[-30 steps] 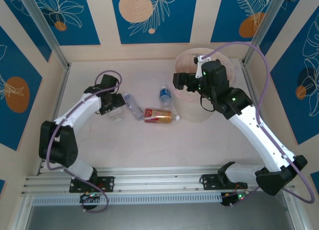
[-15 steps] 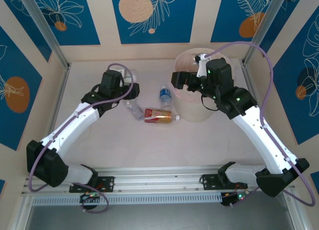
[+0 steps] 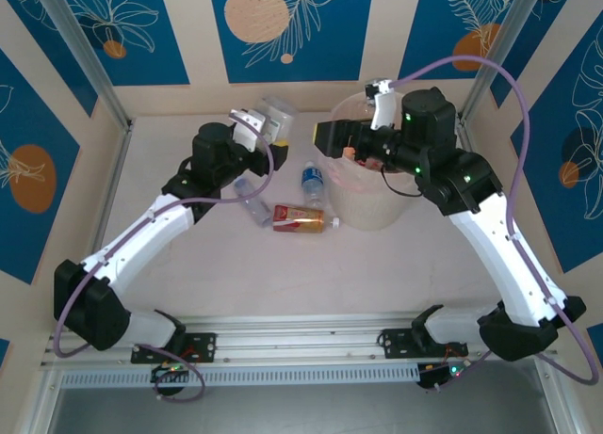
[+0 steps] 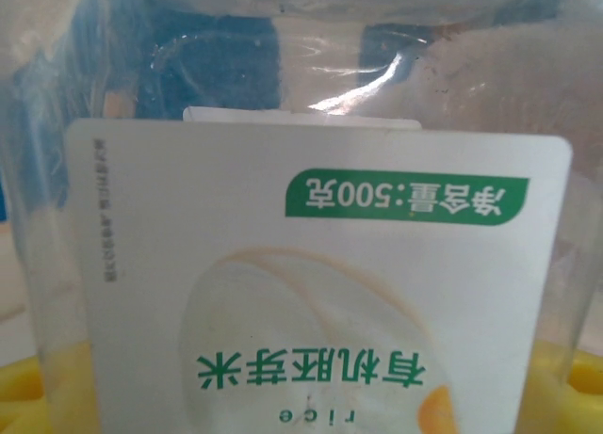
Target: Put the plastic bottles in the bin
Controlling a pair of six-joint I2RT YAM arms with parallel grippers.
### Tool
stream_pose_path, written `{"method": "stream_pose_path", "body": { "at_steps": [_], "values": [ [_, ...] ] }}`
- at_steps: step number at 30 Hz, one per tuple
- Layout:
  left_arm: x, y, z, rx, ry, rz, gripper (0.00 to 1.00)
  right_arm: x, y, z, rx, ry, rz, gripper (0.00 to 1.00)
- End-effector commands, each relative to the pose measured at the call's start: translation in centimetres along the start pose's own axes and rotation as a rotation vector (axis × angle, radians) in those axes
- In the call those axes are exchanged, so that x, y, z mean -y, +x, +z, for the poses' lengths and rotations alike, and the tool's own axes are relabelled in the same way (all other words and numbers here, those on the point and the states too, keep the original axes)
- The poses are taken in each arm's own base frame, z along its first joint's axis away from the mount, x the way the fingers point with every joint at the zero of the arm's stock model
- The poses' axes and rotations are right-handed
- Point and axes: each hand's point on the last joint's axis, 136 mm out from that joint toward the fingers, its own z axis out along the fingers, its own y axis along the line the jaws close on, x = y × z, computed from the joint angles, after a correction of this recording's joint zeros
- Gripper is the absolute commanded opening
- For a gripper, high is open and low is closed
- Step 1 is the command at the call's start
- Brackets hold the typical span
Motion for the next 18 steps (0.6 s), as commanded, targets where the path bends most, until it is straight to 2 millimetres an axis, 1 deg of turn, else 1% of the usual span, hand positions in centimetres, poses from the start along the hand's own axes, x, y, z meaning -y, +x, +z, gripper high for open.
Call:
{"method": "stream_pose_path", "body": {
  "at_steps": [1, 5, 9, 13, 18],
  "values": [
    [2.5, -4.1, -0.8, 0.157, 0.110, 0.119, 0.73, 0.3, 0.9, 1.1, -0.061, 0.013, -0.023, 0.99],
    [4.1, -5.3, -1.7, 0.199, 0.179, 0.156, 0.73, 0.9, 0.6, 2.5, -0.083, 0.045, -0.034, 1.00],
    [5.4, -5.8, -2.3, 0.208, 0.232, 0.188, 0.73, 0.4, 0.3, 4.1, -0.106, 0.017, -0.043, 1.00],
    [6.2, -6.2, -2.6, 0.211, 0.258, 0.203, 0.74, 0.2, 0.2, 5.6, -0.124, -0.004, -0.045, 1.00],
    [6.6, -6.8, -3.0, 0.232, 0.273, 0.207, 0.74, 1.1, 0.9, 7.1, -0.151, 0.020, -0.038, 0.98]
  ]
}}
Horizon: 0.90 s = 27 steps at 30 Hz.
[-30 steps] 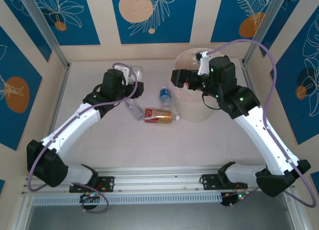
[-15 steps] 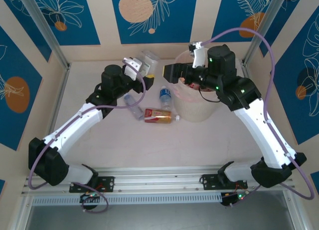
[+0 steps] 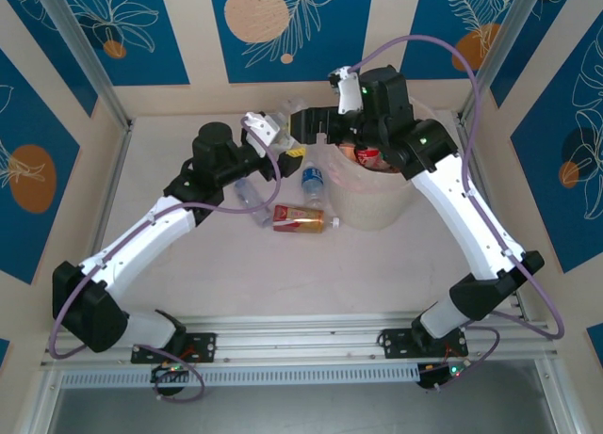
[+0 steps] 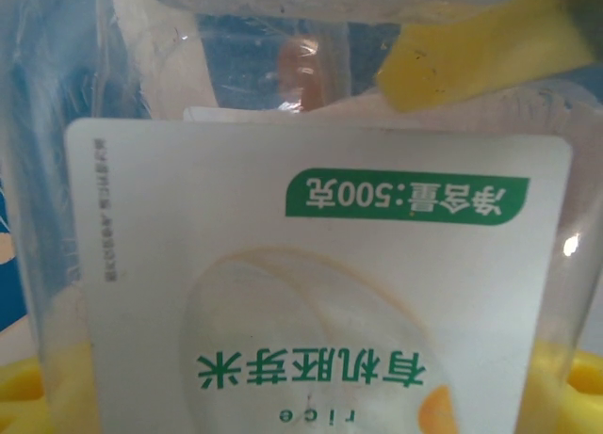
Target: Put the plastic bottles in the bin
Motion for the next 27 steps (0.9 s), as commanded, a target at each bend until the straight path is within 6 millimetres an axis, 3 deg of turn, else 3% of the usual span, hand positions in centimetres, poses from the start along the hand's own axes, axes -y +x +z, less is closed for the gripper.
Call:
{"method": "stream_pose_path", "body": {
  "at_steps": [1, 9, 12, 15, 16, 19, 23, 27],
  "values": [
    [1.1, -4.1, -1.3, 0.106, 0.038, 0.055, 0.74, -0.4, 0.1, 0.3, -0.018, -0.020, -0.017, 0.97],
    [2.1, -5.5, -1.8, 0.148, 0.084, 0.066, 0.74, -1.0, 1.1, 1.6, -0.054, -0.090, 0.007, 0.82],
    [2.4, -6.0, -1.9, 0.160, 0.101, 0.066, 0.75, -1.3, 1.3, 2.0, -0.068, -0.118, 0.015, 0.70],
    [2.2, -6.2, -1.8, 0.161, 0.095, 0.061, 0.76, -1.1, 1.3, 2.1, -0.067, -0.113, 0.020, 0.51],
    [2.2, -6.2, -1.8, 0.161, 0.093, 0.060, 0.79, -1.0, 1.3, 2.0, -0.062, -0.106, 0.019, 0.44],
    [1.9, -6.3, -1.8, 0.159, 0.079, 0.052, 0.99, -0.8, 0.6, 1.3, -0.026, -0.085, 0.009, 0.29],
    [1.7, -6.3, -2.3, 0.160, 0.057, 0.048, 0.99, -0.2, -1.1, -0.3, 0.052, -0.025, -0.023, 0.26],
    [1.3, -6.5, -3.6, 0.178, 0.010, 0.031, 0.99, 1.6, -3.4, -3.0, 0.168, 0.098, -0.051, 0.26]
  ]
}}
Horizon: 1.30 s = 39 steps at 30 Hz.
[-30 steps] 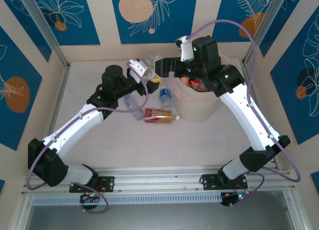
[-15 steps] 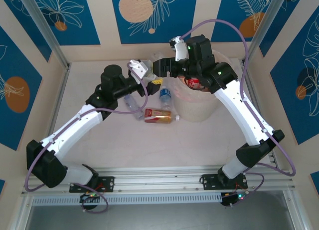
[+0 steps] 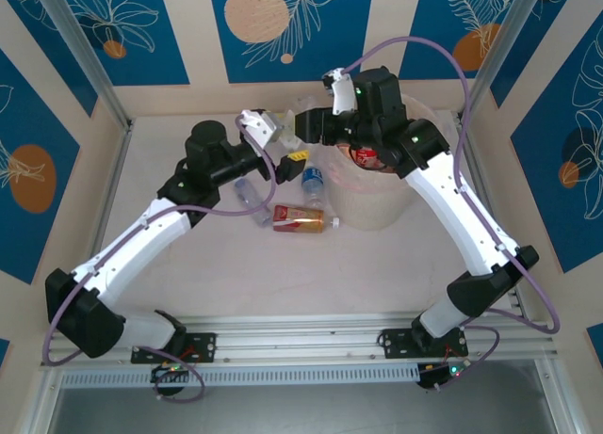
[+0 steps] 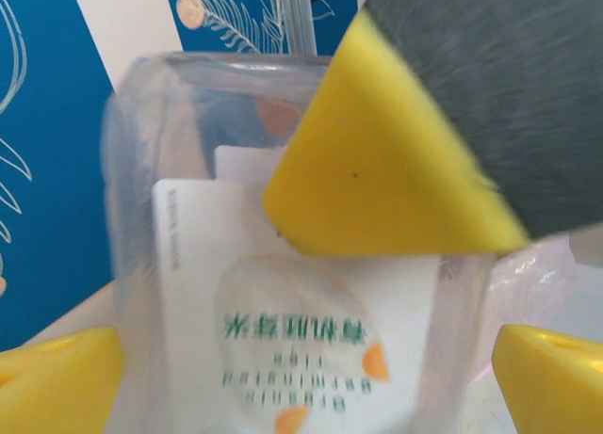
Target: Put the plastic bottles in the bin
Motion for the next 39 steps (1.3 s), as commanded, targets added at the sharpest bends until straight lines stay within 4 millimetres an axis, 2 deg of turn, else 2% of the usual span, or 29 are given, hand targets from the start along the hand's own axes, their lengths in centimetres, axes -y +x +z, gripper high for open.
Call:
{"method": "stream_pose_path", "body": {
  "at_steps": [1, 8, 12, 14, 17, 23, 26, 34, 39],
  "values": [
    [0.3, -3.7, -2.2, 0.112, -0.037, 0.019, 1.00, 1.8, -3.8, -4.5, 0.182, 0.127, -0.035, 0.26],
    [-0.8, -3.2, -3.9, 0.089, -0.128, -0.030, 1.00, 5.4, -7.2, -11.3, 0.418, 0.258, 0.054, 0.26],
    [-2.6, -2.1, -4.3, 0.048, -0.243, -0.080, 0.99, 9.2, -7.3, -14.7, 0.521, 0.445, 0.128, 0.26],
    [-3.4, -1.4, -4.4, 0.022, -0.284, -0.096, 1.00, 10.8, -6.8, -15.5, 0.540, 0.497, 0.171, 0.26],
    [-4.2, -0.5, -4.2, -0.019, -0.329, -0.124, 0.99, 12.2, -6.1, -15.1, 0.539, 0.494, 0.238, 0.26],
    [-5.3, 1.2, -3.9, -0.085, -0.383, -0.169, 1.00, 13.2, -4.7, -12.6, 0.513, 0.428, 0.343, 0.26],
    [-5.6, 1.9, -3.8, -0.104, -0.397, -0.185, 1.00, 13.9, -3.7, -12.0, 0.540, 0.414, 0.399, 0.25],
    [-5.8, 2.9, -3.6, -0.126, -0.404, -0.209, 0.99, 17.3, -0.4, -12.8, 0.674, 0.441, 0.590, 0.26],
    [-6.1, 3.3, -3.8, -0.141, -0.424, -0.215, 1.00, 20.0, 1.7, -12.3, 0.613, 0.498, 0.694, 0.29]
  ]
}}
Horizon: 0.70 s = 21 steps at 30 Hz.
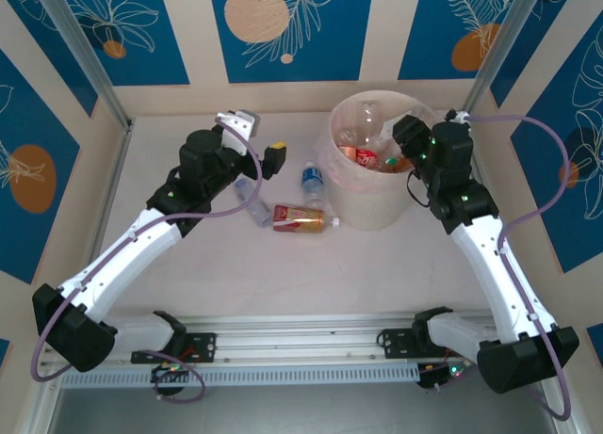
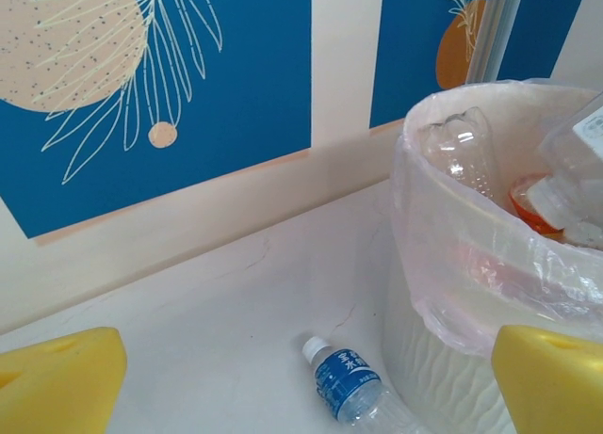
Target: Put the plastic bottles in the bin
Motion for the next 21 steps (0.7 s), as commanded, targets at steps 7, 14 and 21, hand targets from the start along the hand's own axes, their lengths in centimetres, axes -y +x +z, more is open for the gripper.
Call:
{"method": "stream_pose_path", "body": {
  "at_steps": [7, 14, 21],
  "values": [
    [-0.9, -0.7, -0.4, 0.013, -0.036, -0.033, 1.00, 1.9, -0.7, 2.3, -0.031, 0.090, 0.047, 0.51],
    [-0.8, -0.4, 0.0, 0.002, -0.034, -0.046, 0.99, 3.6, 0.4, 3.5, -0.098, 0.189, -0.011, 0.70],
    [-1.1, 0.0, 0.4, -0.013, -0.047, -0.054, 0.99, 1.9, -1.4, 1.5, -0.045, 0.185, -0.126, 0.80]
  ]
}}
